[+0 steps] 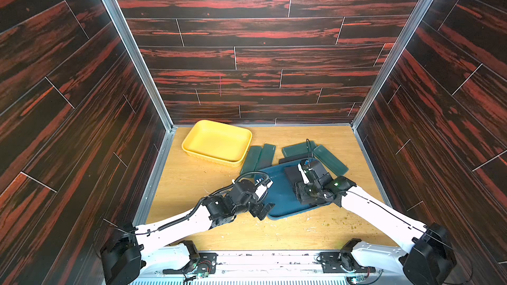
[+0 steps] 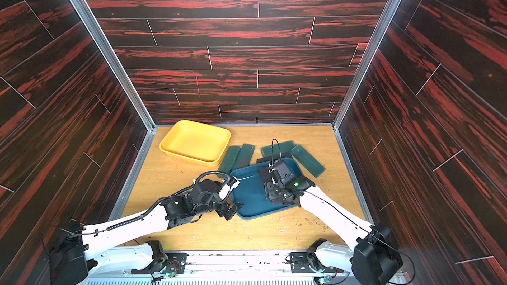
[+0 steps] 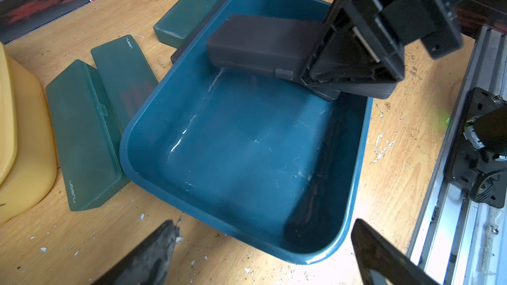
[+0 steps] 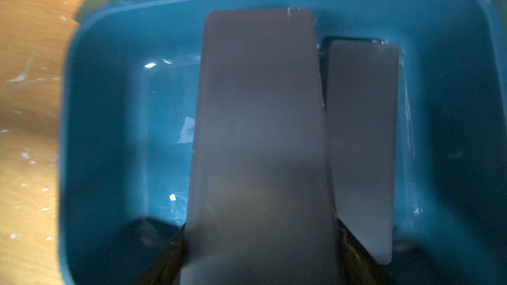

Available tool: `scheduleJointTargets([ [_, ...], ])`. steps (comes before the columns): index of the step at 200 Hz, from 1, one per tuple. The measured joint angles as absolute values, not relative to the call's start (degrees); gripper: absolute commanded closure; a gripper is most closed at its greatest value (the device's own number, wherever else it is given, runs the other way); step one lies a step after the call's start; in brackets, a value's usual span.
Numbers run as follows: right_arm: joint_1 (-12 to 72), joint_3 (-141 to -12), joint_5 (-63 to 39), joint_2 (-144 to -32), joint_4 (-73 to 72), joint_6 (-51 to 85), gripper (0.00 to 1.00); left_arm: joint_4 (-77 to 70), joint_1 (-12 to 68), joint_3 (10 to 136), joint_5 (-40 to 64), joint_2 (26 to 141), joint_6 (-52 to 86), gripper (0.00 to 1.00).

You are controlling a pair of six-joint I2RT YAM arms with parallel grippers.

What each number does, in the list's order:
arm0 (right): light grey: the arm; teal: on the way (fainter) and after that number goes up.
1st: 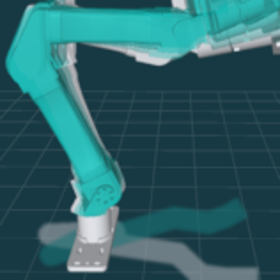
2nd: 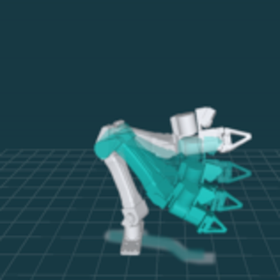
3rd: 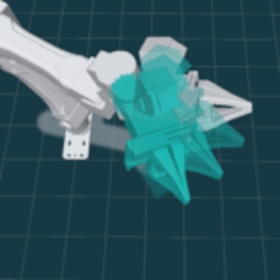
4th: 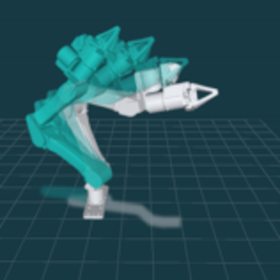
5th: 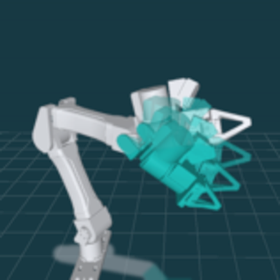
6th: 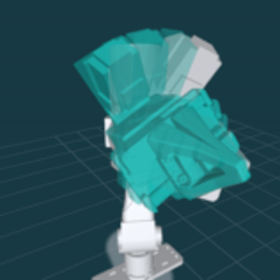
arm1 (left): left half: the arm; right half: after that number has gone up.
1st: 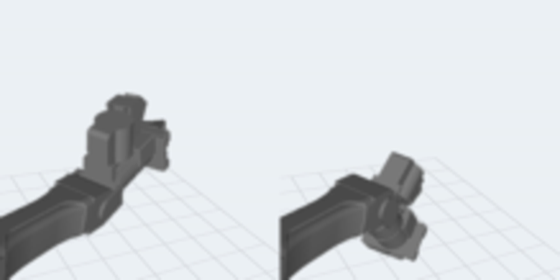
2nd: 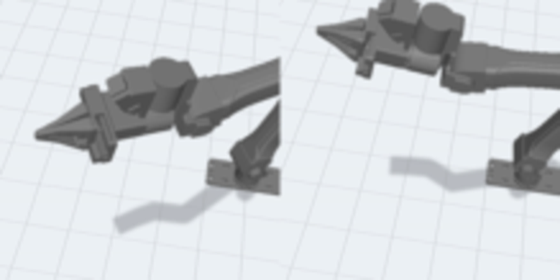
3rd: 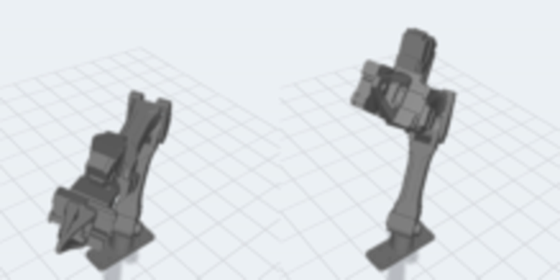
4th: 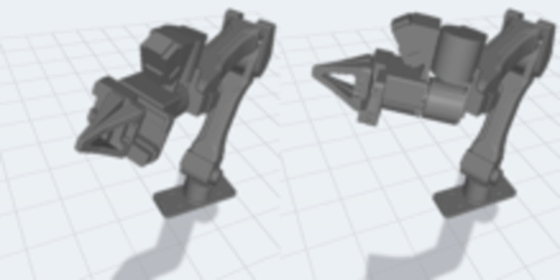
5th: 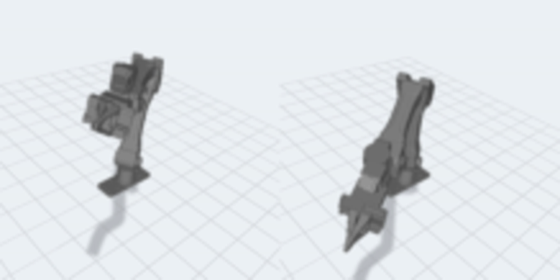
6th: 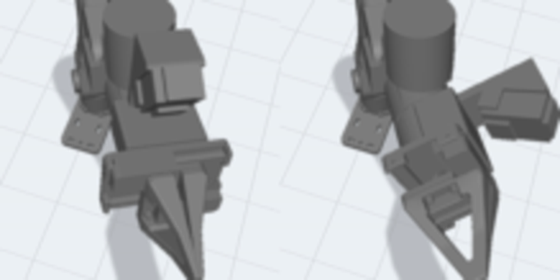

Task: Place the pencil cases by color into the storage box
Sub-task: Place the pencil case at the storage box.

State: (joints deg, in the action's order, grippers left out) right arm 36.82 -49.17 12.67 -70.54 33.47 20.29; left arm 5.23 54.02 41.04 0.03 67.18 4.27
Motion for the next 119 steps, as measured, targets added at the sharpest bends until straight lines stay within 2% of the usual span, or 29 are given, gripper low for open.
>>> scheduleJointTargets([
  [119,36.07,-44.42,13.67,-77.14,23.03,19.97,0.47,4.67,53.08,41.04,-0.47,66.59,6.11,0.00],
])
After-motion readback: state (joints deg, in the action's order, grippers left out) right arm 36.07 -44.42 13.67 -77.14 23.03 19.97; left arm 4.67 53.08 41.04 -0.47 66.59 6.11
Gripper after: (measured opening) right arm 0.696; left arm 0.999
